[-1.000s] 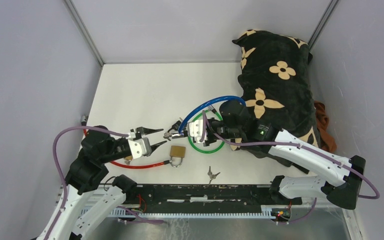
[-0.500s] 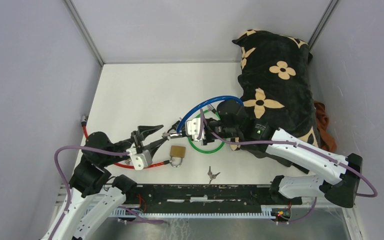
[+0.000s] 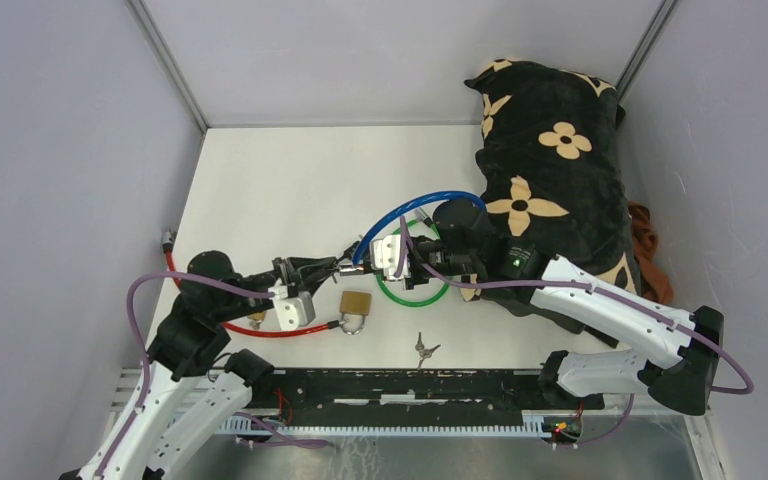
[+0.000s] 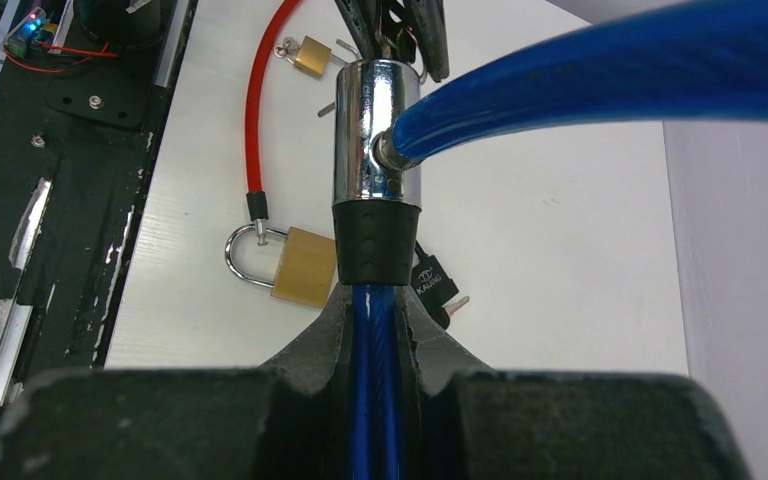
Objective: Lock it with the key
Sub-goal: Lock the lock.
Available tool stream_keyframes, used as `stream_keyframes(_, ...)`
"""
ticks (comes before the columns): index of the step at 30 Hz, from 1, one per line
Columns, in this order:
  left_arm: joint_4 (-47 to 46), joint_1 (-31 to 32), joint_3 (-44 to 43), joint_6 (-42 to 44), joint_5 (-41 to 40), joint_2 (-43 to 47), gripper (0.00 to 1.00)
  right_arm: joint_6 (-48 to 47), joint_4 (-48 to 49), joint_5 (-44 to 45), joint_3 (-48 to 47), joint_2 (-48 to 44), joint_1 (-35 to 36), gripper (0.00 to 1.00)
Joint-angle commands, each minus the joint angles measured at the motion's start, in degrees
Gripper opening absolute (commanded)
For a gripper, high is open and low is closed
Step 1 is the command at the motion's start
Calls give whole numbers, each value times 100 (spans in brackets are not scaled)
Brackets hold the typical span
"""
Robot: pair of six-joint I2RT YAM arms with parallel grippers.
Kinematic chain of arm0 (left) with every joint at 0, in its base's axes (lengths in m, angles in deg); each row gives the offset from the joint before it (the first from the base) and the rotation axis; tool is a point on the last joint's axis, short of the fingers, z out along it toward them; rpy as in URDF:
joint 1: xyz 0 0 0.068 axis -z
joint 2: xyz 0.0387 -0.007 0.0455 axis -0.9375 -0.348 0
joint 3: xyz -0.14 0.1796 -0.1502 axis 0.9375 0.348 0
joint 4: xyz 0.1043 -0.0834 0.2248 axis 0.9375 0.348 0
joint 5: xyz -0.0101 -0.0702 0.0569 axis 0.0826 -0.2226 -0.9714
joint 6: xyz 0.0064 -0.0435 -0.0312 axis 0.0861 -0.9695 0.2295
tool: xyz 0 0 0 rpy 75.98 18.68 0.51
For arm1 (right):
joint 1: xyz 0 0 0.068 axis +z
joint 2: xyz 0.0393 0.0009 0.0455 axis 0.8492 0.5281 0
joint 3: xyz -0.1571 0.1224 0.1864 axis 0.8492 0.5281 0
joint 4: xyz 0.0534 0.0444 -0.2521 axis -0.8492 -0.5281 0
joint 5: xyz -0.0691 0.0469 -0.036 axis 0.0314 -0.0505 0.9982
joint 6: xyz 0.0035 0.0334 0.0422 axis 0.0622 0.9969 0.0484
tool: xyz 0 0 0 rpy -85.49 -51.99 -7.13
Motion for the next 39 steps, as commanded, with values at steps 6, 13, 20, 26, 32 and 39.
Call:
stream_keyframes(6, 48, -16, -275, -685, 50, -139, 2, 57, 386, -136, -346, -141, -7, 0)
stream_keyframes(13, 475, -14, -602, -3823, -46, -958, 2, -49, 414, 307, -327, -338, -10, 0)
stream_keyframes(20, -109, -16, -467, -5684, 1394, -1262, 2, -160, 737, 590, -113, -528, -11, 0)
stream_keyframes(26, -681, -33, -338, -6412, 1524, -1338, 2, -155, 895, 421, -30, -577, -12, 0)
stream_keyframes(32, -1116, -90, -249, -6963, 1898, -1495, 2, -208, 987, 545, 187, -695, -11, 0)
stream_keyframes(39, -1095, -108, -106, -6958, 1621, -1455, 2, -274, 971, 608, 230, -709, -19, 0)
